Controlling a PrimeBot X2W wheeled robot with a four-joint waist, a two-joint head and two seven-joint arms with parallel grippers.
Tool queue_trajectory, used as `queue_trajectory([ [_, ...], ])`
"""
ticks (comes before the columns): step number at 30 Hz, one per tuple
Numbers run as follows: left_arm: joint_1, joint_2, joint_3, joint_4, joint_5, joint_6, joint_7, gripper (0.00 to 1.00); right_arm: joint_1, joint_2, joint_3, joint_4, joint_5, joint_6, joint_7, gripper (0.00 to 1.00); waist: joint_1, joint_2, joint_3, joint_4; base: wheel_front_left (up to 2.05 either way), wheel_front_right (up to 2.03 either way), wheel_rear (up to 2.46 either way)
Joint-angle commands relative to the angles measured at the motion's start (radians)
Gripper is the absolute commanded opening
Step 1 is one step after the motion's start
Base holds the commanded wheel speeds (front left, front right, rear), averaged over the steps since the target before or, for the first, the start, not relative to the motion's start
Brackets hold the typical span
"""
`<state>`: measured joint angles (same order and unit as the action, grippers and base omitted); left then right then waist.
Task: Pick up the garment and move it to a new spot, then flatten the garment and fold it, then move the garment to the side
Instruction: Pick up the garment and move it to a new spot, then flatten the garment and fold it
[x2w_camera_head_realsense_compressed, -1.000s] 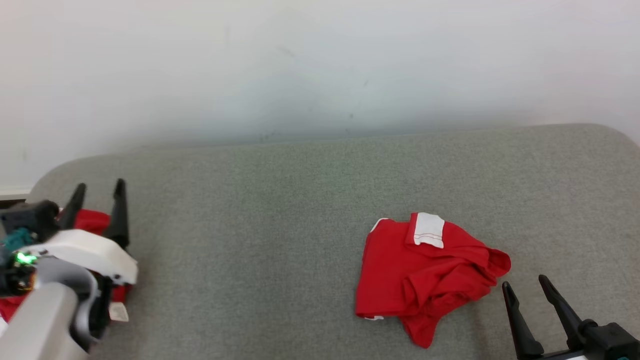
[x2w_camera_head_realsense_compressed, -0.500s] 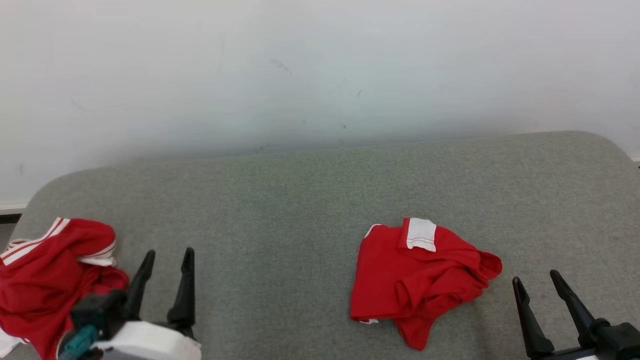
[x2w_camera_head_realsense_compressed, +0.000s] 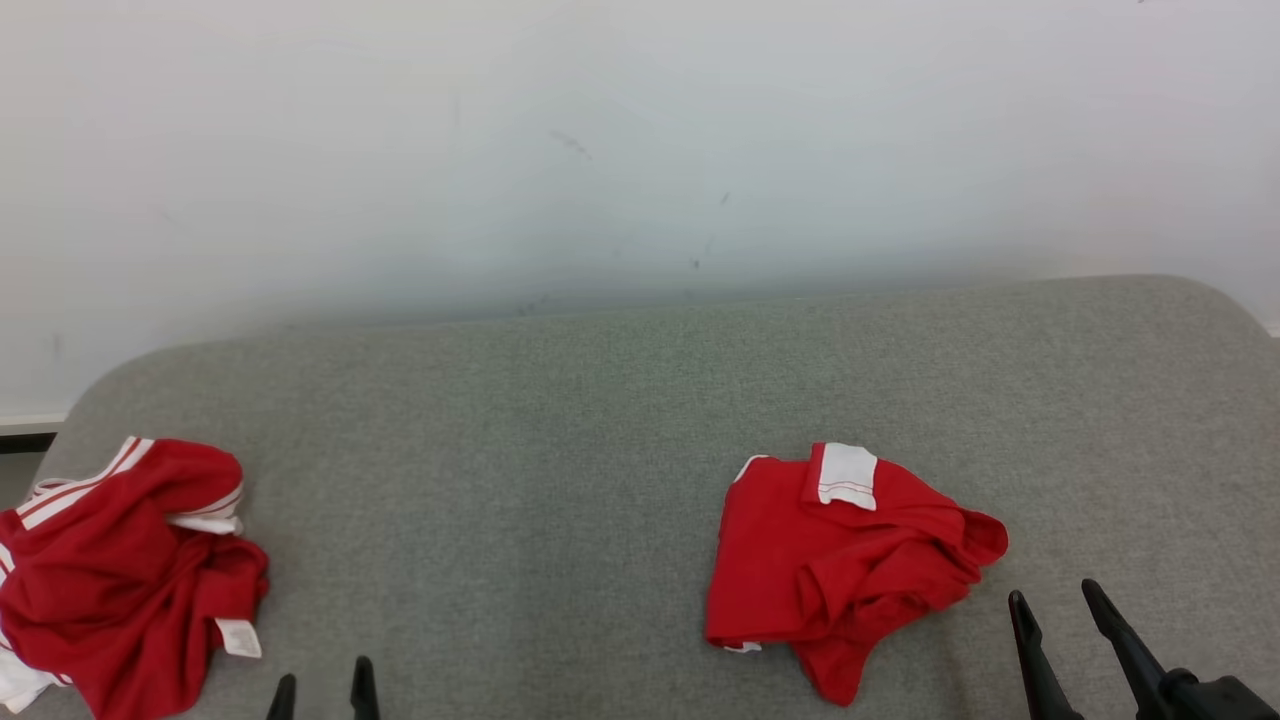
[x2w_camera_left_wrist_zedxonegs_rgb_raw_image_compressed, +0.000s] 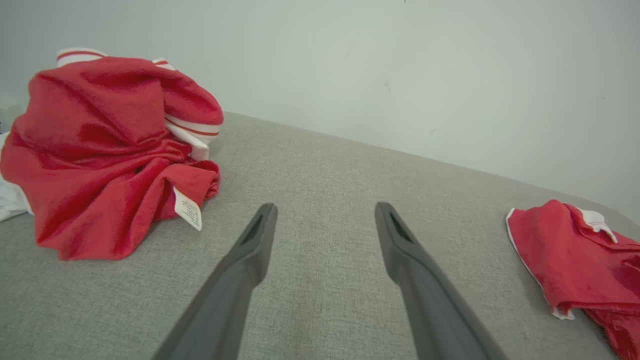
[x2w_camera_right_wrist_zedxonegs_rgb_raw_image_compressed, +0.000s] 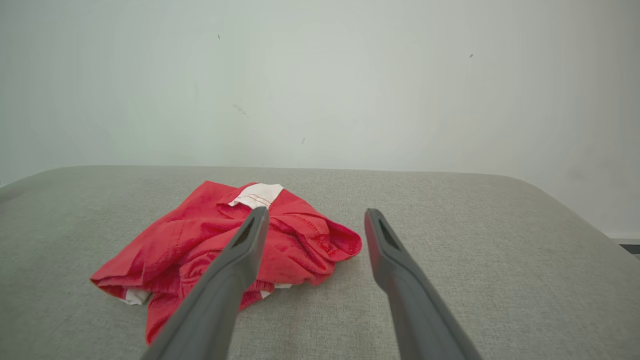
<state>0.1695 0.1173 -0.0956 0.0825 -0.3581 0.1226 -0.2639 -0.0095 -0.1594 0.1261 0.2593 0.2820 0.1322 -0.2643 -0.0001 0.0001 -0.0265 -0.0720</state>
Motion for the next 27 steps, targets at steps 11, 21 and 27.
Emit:
queue_trajectory([
  [11, 0.021, -0.062, 0.110, 0.028, 0.082, -0.104, -0.001, 1.00, 0.022, 0.008, 0.004, 0.017, 0.008, -0.003, 0.000, 1.00, 0.0001, -0.0001, -0.006, 0.009, 0.00, 0.00, 0.00],
  [21, 0.001, -0.065, 0.112, 0.046, 0.081, -0.134, -0.001, 1.00, -0.027, -0.029, 0.072, 0.021, -0.035, -0.003, 0.000, 1.00, 0.0001, -0.0001, 0.000, 0.017, 0.00, 0.00, 0.00],
  [27, -0.009, -0.065, 0.078, 0.055, 0.074, -0.135, -0.001, 1.00, -0.131, -0.103, 0.278, 0.097, -0.096, -0.003, 0.023, 1.00, 0.0001, -0.0001, 0.010, 0.046, 0.00, 0.00, 0.00],
])
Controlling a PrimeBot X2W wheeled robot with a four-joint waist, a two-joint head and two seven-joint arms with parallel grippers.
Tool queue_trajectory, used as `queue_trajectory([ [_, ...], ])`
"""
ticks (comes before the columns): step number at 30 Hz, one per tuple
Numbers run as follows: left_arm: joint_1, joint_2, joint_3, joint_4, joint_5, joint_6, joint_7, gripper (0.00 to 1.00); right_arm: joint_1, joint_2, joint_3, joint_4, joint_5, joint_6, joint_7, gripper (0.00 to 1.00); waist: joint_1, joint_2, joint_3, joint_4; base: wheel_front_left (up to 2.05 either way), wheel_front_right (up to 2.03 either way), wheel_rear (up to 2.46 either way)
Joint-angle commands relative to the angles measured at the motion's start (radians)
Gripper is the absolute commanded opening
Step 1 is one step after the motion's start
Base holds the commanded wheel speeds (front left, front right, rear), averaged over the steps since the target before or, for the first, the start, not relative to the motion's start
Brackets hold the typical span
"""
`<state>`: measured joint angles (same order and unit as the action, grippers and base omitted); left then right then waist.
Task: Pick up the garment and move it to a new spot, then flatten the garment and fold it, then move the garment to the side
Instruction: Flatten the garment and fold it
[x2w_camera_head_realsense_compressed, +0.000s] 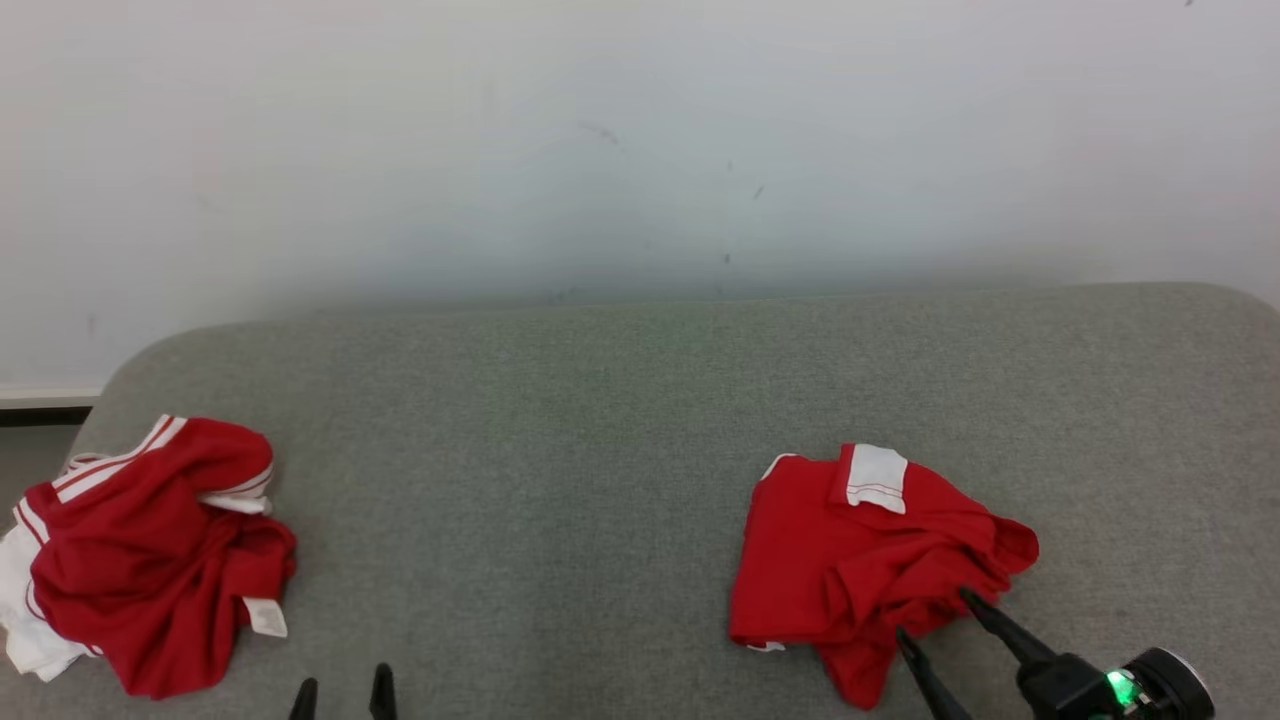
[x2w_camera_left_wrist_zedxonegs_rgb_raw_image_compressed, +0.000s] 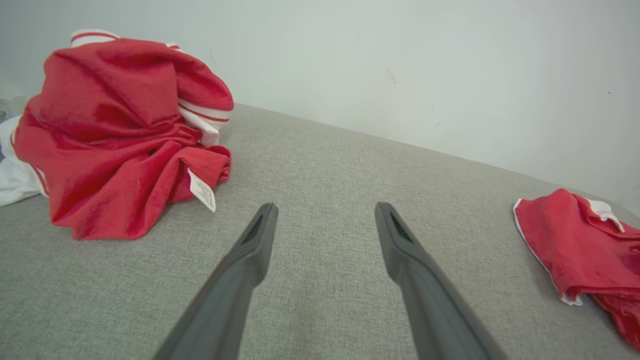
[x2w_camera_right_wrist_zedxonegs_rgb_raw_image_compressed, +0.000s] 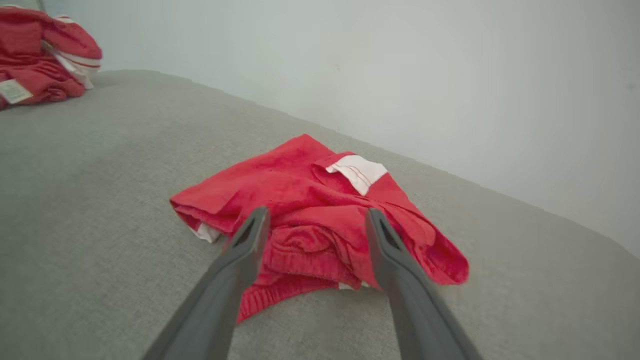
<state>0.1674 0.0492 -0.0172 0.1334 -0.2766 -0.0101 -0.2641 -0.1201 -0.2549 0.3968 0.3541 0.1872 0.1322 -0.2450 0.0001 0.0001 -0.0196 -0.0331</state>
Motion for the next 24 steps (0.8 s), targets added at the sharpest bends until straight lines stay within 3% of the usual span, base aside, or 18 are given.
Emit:
queue_trajectory([
  [1, -0.011, 0.003, -0.007, 0.005, -0.007, -0.003, 0.000, 1.00, -0.043, -0.021, 0.044, 0.011, -0.007, -0.003, 0.019, 1.00, -0.0001, -0.0001, 0.005, 0.014, 0.00, 0.00, 0.00],
  [10, -0.041, 0.003, -0.039, 0.016, -0.022, -0.004, -0.001, 1.00, -0.277, -0.162, 0.445, 0.014, -0.028, -0.003, 0.237, 1.00, -0.0001, -0.0001, 0.026, 0.076, 0.00, 0.00, 0.00],
  [15, -0.067, 0.003, -0.070, 0.023, -0.035, -0.005, -0.001, 1.00, -0.442, -0.204, 0.660, 0.024, 0.004, -0.003, 0.370, 1.00, -0.0001, -0.0001, 0.056, 0.119, 0.00, 0.00, 0.00],
  [21, -0.089, 0.003, -0.103, 0.027, -0.060, 0.002, -0.001, 1.00, -0.581, -0.224, 0.829, 0.065, 0.068, -0.003, 0.512, 1.00, -0.0001, -0.0001, 0.083, 0.169, 0.00, 0.00, 0.00],
  [24, -0.095, 0.003, -0.108, 0.030, -0.070, 0.004, -0.001, 1.00, -0.601, -0.229, 0.863, 0.073, 0.102, -0.003, 0.572, 1.00, -0.0001, -0.0001, 0.087, 0.185, 0.00, 0.00, 0.00],
])
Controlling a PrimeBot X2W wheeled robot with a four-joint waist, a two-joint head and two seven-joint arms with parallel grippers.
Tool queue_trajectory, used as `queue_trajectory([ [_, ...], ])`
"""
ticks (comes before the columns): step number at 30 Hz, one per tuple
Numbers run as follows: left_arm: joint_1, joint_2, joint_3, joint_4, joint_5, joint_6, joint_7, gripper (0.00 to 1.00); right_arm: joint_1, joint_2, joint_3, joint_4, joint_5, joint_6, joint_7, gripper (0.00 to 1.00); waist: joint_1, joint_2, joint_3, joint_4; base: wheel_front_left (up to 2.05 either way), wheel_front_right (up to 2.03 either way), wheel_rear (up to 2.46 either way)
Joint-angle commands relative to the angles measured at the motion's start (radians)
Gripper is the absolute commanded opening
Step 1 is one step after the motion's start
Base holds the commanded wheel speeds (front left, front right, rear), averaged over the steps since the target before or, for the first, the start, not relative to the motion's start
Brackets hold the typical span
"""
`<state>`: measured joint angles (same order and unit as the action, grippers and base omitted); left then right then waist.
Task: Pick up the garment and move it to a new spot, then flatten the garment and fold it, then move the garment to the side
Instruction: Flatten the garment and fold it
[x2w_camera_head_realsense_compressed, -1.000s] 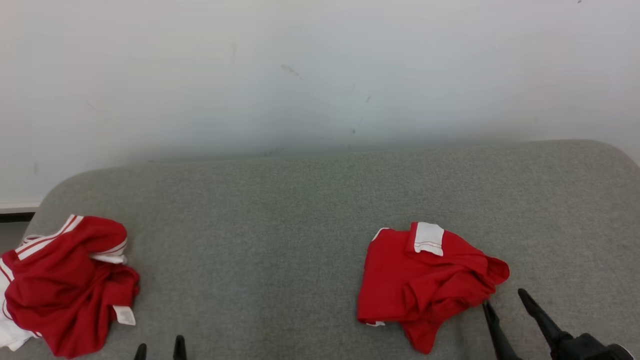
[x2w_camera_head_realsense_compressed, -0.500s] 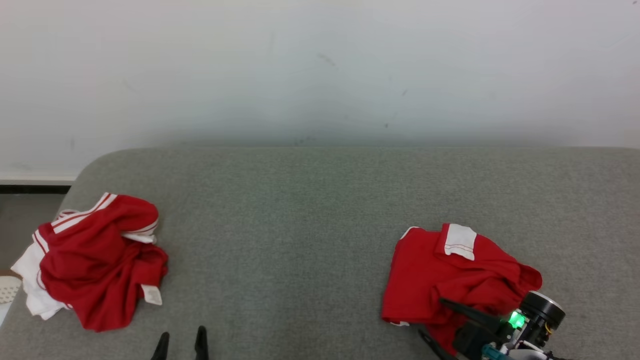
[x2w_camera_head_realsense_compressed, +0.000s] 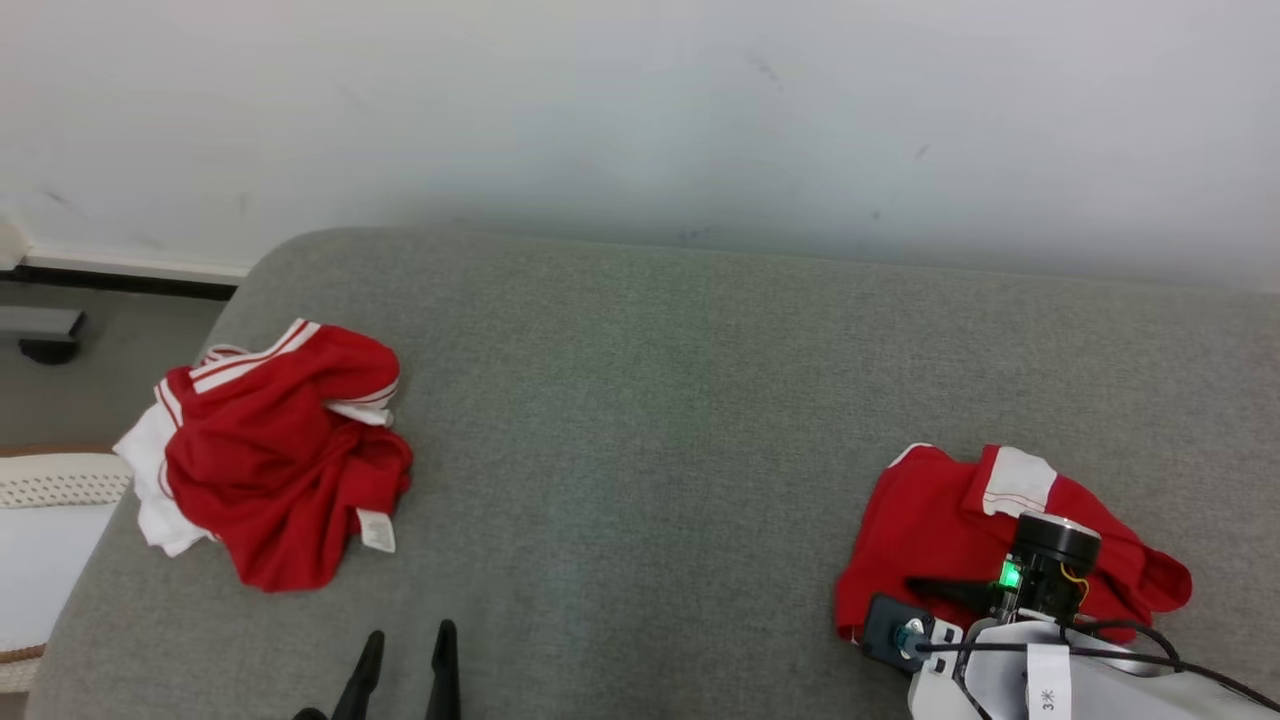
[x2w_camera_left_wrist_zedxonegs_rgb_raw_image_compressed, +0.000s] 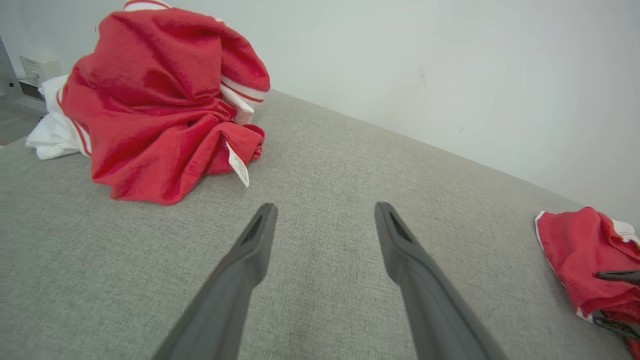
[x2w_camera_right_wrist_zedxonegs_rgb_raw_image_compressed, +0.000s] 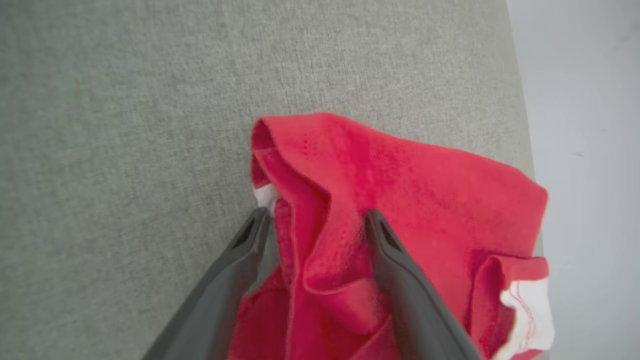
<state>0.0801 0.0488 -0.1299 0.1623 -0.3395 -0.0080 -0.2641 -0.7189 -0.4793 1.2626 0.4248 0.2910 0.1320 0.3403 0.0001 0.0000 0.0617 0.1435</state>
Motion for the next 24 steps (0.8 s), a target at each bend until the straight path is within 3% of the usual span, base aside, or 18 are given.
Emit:
queue_trajectory([
  [1, -0.009, 0.003, 0.003, 0.003, -0.009, 0.003, -0.001, 1.00, -0.009, -0.005, 0.007, 0.002, 0.011, -0.003, 0.011, 1.00, -0.0001, 0.0000, 0.007, 0.014, 0.00, 0.00, 0.00],
  [2, -0.012, 0.003, 0.001, 0.003, -0.011, 0.004, -0.001, 1.00, -0.017, -0.006, 0.012, 0.000, 0.021, -0.003, 0.035, 1.00, -0.0001, 0.0000, 0.009, 0.021, 0.00, 0.00, 0.00],
  [3, -0.015, 0.003, 0.000, 0.004, -0.013, 0.005, -0.001, 1.00, -0.022, -0.008, 0.015, -0.005, 0.033, -0.003, 0.052, 0.84, -0.0001, 0.0000, 0.011, 0.026, 0.00, 0.00, 0.00],
  [5, -0.017, 0.003, -0.001, 0.005, -0.018, 0.007, -0.001, 1.00, -0.027, -0.006, 0.019, -0.018, 0.047, -0.003, 0.059, 0.00, -0.0001, 0.0000, 0.012, 0.033, 0.00, 0.00, 0.00],
  [11, -0.012, 0.003, 0.003, 0.005, -0.022, 0.013, -0.001, 1.00, -0.072, 0.027, -0.011, -0.019, 0.087, -0.003, -0.014, 0.00, -0.0001, 0.0000, 0.009, 0.028, 0.00, 0.00, 0.00],
  [24, 0.010, 0.003, -0.005, 0.003, -0.021, 0.017, -0.001, 1.00, -0.109, 0.191, -0.351, -0.034, 0.135, -0.003, -0.200, 0.00, -0.0001, 0.0000, -0.045, -0.007, 0.00, 0.00, 0.00],
])
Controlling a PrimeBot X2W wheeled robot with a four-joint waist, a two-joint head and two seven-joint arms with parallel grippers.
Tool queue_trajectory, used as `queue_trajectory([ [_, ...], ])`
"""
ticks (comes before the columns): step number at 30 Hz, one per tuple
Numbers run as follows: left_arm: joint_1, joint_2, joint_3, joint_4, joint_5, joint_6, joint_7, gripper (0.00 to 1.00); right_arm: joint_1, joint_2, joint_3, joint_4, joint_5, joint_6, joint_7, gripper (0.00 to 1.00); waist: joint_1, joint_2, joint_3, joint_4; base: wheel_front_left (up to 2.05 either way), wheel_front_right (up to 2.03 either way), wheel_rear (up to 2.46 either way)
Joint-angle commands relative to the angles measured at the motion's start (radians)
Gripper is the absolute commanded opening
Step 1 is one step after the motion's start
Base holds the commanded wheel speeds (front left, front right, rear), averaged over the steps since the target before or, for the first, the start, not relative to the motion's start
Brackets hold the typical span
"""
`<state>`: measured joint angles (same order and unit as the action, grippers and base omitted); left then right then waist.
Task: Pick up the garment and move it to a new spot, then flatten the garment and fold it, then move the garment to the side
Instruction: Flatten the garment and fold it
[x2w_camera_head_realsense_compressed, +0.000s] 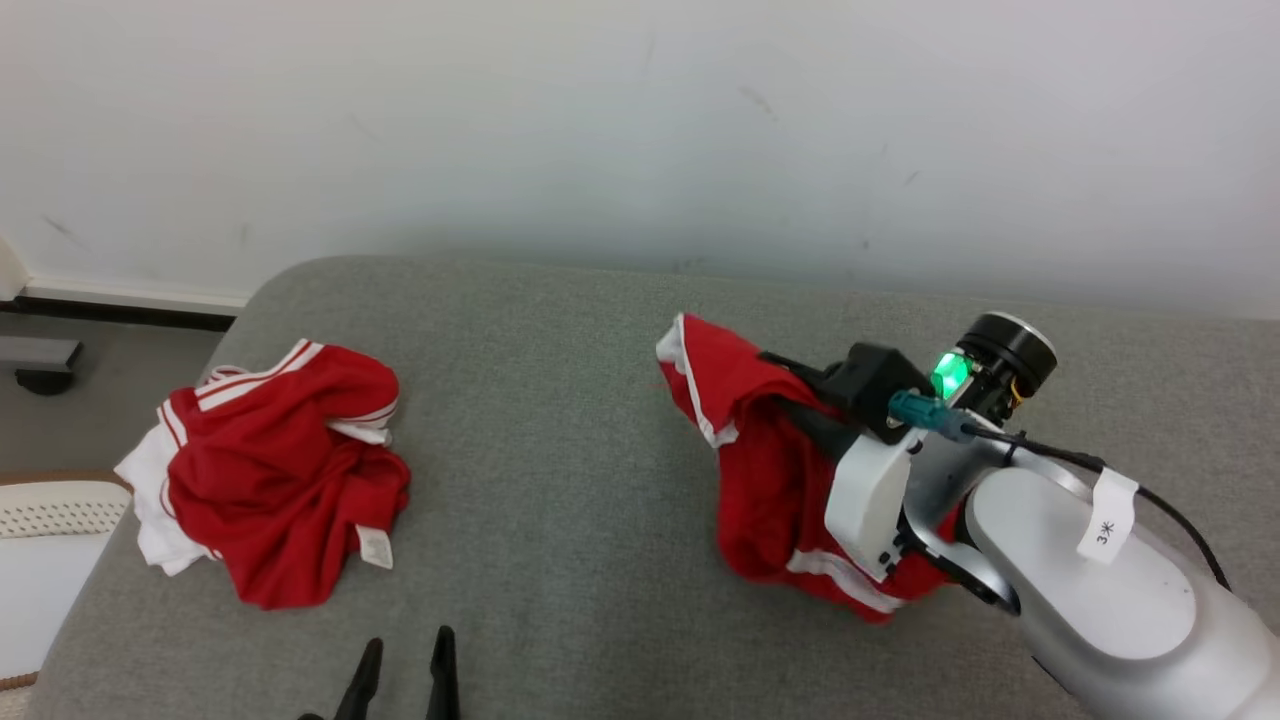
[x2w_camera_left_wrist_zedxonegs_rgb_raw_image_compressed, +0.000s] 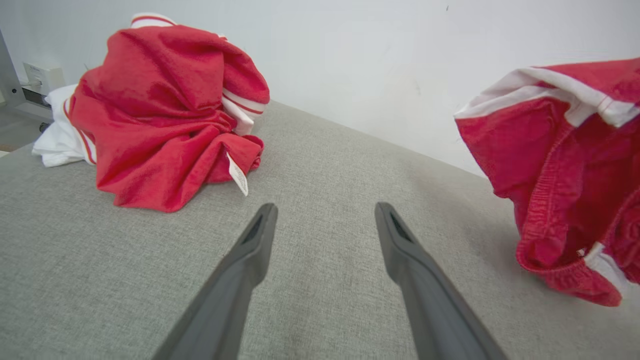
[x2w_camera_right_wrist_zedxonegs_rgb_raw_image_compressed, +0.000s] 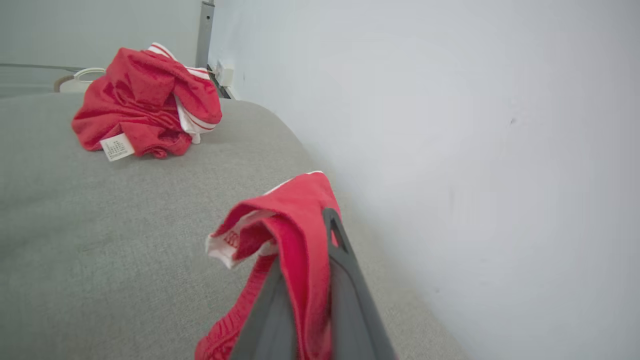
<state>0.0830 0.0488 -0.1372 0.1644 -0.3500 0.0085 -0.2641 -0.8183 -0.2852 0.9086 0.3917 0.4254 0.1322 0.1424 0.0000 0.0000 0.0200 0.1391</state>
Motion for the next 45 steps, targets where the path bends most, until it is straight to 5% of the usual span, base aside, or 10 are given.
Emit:
queue_trajectory([
  [1, 0.008, 0.003, 0.002, 0.000, -0.011, 0.002, -0.001, 1.00, -0.010, 0.009, -0.023, -0.009, 0.010, -0.003, -0.014, 0.00, 0.0000, 0.0000, -0.007, -0.005, 0.00, 0.00, 0.00],
  [7, 0.026, 0.003, -0.004, -0.005, -0.014, 0.007, -0.001, 1.00, 0.026, 0.052, -0.143, -0.086, 0.080, -0.003, -0.062, 0.00, 0.0000, 0.0000, -0.031, -0.023, 0.00, 0.00, 0.00],
  [14, 0.044, 0.003, -0.007, -0.013, -0.010, 0.008, -0.001, 1.00, 0.206, -0.006, -0.239, -0.152, 0.190, -0.003, -0.048, 0.00, 0.0000, 0.0000, -0.045, -0.050, 0.00, 0.00, 0.00],
  [20, 0.043, 0.003, -0.005, -0.015, 0.000, 0.004, -0.001, 1.00, 0.427, -0.080, -0.314, -0.115, 0.239, -0.003, -0.091, 0.00, 0.0000, 0.0000, -0.032, -0.084, 0.00, 0.00, 0.00],
  [28, 0.028, 0.003, 0.005, -0.007, 0.020, -0.005, -0.001, 1.00, 0.581, -0.082, -0.447, 0.003, 0.276, -0.003, -0.156, 0.00, 0.0000, 0.0000, -0.013, -0.145, 0.00, 0.00, 0.00],
  [30, 0.023, 0.003, 0.004, -0.006, 0.025, -0.006, -0.001, 1.00, 0.596, -0.078, -0.461, 0.030, 0.277, -0.003, -0.158, 0.39, 0.0000, 0.0000, -0.009, -0.158, 0.00, 0.00, 0.00],
  [32, 0.019, 0.003, 0.005, -0.003, 0.026, -0.006, -0.001, 1.00, 0.606, -0.076, -0.483, 0.060, 0.281, -0.003, -0.165, 1.00, 0.0000, 0.0000, -0.007, -0.168, 0.00, 0.00, 0.00],
  [45, 0.027, 0.003, 0.012, -0.005, 0.027, -0.006, -0.001, 1.00, 0.693, -0.064, -0.650, 0.155, 0.220, -0.003, -0.278, 1.00, 0.0000, 0.0000, -0.010, -0.194, 0.00, 0.00, 0.00],
])
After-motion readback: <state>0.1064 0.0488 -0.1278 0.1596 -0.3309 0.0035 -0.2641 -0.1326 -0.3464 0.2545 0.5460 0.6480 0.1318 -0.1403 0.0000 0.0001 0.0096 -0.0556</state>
